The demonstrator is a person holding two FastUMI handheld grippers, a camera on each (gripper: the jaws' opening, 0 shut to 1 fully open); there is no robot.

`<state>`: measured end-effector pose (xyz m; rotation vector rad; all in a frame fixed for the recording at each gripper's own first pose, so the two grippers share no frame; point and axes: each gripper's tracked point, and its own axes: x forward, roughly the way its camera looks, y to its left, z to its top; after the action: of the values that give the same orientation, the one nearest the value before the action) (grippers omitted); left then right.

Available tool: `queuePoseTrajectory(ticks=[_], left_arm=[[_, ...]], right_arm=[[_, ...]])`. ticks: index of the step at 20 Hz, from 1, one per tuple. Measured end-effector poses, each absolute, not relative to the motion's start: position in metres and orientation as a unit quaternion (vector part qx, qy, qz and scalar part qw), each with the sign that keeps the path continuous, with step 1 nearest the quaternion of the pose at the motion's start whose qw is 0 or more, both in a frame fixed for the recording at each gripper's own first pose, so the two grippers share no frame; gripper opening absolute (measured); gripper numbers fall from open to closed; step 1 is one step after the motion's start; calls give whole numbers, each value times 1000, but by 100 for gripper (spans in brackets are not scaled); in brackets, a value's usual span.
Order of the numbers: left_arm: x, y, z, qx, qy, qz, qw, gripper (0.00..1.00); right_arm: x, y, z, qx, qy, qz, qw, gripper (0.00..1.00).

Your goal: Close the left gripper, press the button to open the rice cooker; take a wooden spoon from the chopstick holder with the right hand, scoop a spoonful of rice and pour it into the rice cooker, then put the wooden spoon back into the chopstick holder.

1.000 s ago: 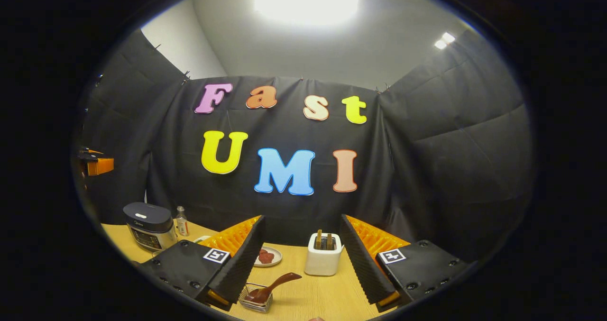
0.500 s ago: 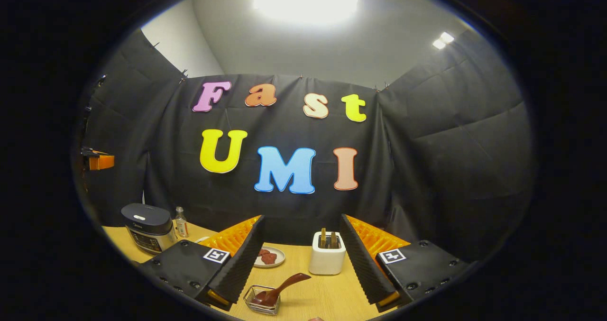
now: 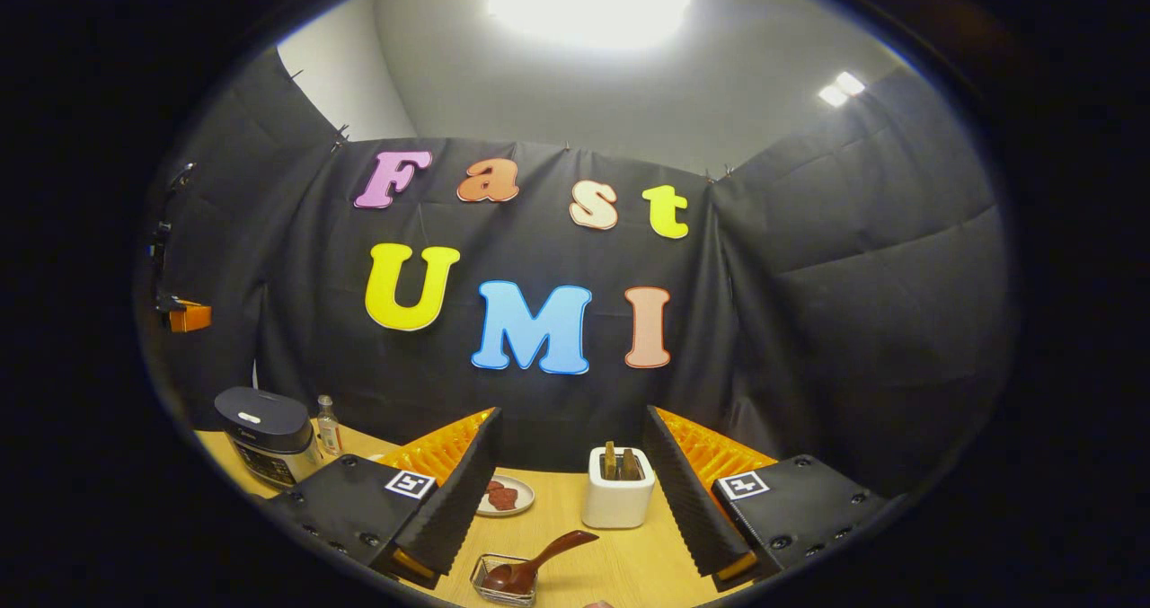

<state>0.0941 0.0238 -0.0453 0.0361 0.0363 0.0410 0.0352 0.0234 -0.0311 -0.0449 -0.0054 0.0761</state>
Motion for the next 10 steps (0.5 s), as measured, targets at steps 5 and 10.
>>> queuePoseTrajectory(ticks=[5,10], left_arm=[[126,32,-91,17,52,13,998,0],[148,36,-138,12,89,2,996,0]], right_arm=[[46,29,-34,-31,3,21,999,98],[54,35,-41,-37,15,3,999,98]])
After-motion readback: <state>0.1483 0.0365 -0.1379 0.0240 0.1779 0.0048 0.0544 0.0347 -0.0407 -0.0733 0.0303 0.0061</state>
